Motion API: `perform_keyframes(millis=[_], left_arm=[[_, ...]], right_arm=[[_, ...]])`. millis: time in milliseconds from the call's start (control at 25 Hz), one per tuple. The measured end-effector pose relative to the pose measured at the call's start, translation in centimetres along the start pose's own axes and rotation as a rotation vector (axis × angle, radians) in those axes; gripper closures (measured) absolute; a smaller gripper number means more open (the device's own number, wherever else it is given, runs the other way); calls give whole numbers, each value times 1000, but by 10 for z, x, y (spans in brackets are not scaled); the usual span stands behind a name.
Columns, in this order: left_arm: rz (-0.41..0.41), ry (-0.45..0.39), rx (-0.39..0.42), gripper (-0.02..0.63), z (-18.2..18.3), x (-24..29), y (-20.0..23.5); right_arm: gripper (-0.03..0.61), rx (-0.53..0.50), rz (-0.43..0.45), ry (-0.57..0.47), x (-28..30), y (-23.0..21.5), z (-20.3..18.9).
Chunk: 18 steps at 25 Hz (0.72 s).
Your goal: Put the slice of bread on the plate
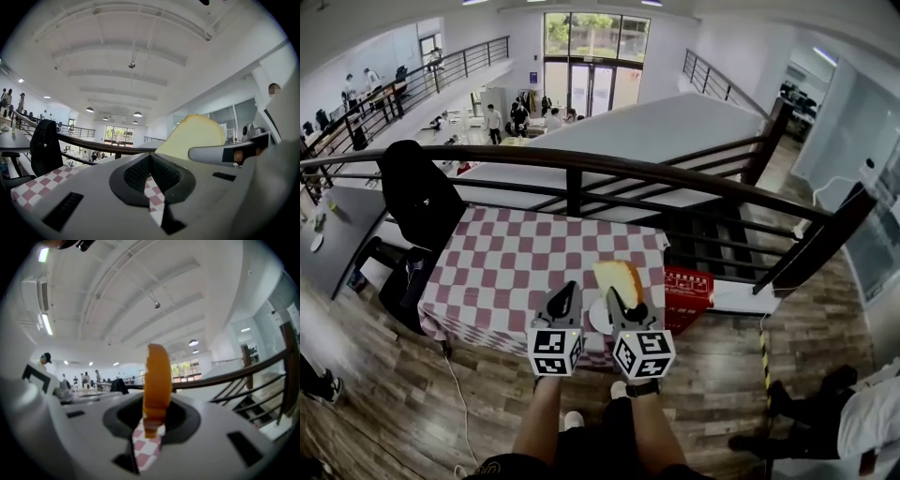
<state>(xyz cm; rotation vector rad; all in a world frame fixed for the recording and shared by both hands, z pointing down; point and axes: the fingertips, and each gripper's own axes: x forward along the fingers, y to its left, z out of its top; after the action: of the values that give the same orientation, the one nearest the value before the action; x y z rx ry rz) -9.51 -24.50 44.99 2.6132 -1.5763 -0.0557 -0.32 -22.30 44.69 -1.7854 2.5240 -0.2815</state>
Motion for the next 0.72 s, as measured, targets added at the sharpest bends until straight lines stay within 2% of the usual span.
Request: perform_keyframes(millis=[160, 360, 480, 720], left_arm=[[-6, 21, -10, 597, -11, 18, -6], [9, 69, -25, 596, -34, 34, -3], [28, 117, -40, 596, -55, 39, 2], [15, 186, -89, 597, -97, 49, 1]], right_arm=[[479, 30, -14, 28, 10, -22, -10], [479, 84, -25, 112, 26, -52, -41], [479, 121, -29, 181, 31, -64, -69], [477, 173, -56, 334, 40, -84, -128]])
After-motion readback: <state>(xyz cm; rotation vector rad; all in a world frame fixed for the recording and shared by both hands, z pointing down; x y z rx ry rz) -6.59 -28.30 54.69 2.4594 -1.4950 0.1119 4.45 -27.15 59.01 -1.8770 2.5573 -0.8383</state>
